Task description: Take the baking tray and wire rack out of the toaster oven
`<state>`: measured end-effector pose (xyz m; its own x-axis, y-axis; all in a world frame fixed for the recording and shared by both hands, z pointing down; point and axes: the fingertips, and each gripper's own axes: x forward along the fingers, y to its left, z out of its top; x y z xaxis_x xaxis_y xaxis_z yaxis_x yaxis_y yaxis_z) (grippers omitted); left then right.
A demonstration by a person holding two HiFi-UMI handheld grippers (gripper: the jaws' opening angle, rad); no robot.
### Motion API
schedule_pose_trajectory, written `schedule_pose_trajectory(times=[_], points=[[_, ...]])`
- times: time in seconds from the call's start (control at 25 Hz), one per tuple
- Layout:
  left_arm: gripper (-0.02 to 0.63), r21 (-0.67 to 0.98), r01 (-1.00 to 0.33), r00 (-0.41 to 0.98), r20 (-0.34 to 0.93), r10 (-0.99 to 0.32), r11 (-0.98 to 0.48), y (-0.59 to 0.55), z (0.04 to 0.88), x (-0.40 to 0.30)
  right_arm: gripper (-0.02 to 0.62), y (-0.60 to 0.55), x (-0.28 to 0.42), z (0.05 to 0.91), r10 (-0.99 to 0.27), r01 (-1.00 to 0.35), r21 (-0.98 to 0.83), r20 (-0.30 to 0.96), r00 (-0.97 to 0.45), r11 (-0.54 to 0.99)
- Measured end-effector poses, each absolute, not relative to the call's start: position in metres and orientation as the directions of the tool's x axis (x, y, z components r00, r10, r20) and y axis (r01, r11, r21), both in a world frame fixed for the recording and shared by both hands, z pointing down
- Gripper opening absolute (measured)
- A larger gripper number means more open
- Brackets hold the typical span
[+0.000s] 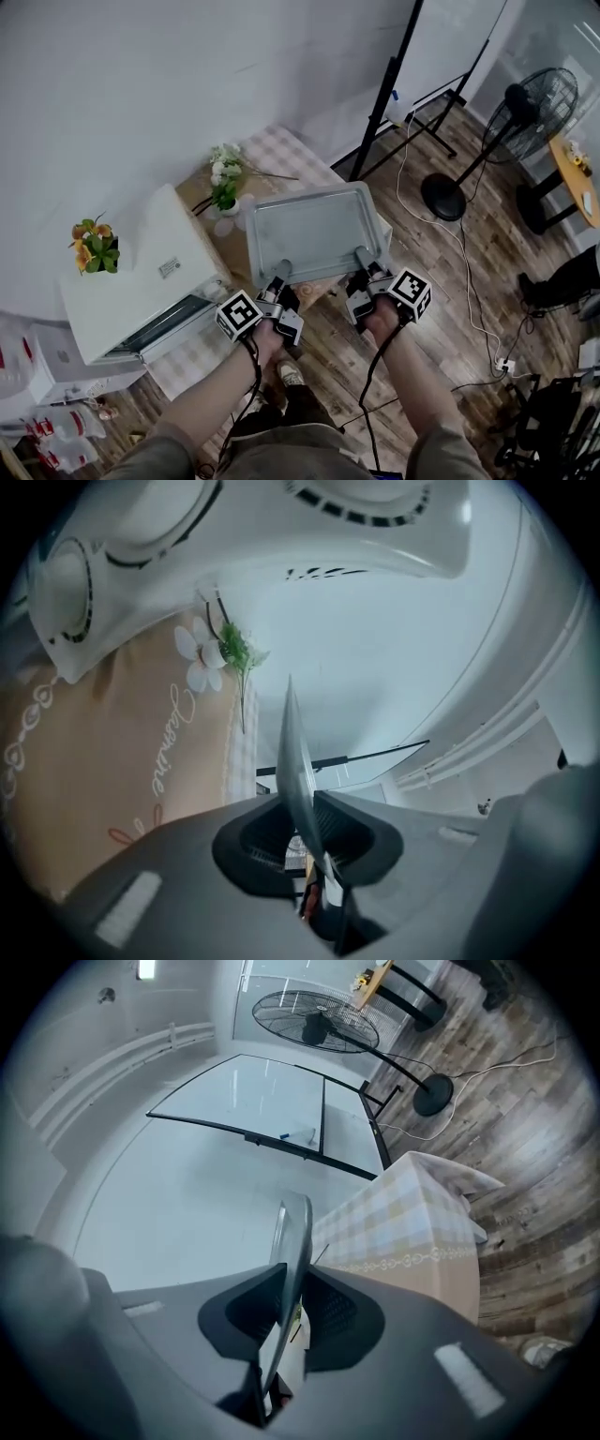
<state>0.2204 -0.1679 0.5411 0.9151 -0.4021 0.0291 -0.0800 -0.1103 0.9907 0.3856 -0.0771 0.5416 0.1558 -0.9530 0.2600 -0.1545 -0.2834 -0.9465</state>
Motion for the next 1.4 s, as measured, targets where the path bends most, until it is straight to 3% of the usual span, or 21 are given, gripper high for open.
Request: schedule_pose_trajectory(times=[0.24, 0.8, 1.24, 1.4], points=[[0.068, 0.989, -0.130, 0.892, 0.089, -0.444, -0.063, -0.199, 0.585, 0.235, 0.091, -0.111, 0.404, 0.596, -0.933, -0.146, -0.924, 0.337, 0.126, -0.353], [0.088, 0.981, -0.195, 0.847, 0.179, -0.500, 0.021, -0.246, 0.670, 0.273, 0.114, -0.182, 0.454, 0.669, -0.874, -0.309, -0.826, 0.484, 0.042, -0.472], [0.052, 0.977, -0.172, 0.801, 0.215, -0.560, 0.129, -0.280, 0.691, 0.280, 0.105, -0.215, 0.469, 0.701, -0.842, -0.281, -0.806, 0.539, 0.014, -0.521], [0.142, 0.983, -0.141, 0.816, 0.181, -0.548, 0.114, -0.281, 0.683, 0.287, 0.093, -0.223, 0.475, 0.704, -0.833, -0.269, -0.797, 0.551, 0.041, -0.540]])
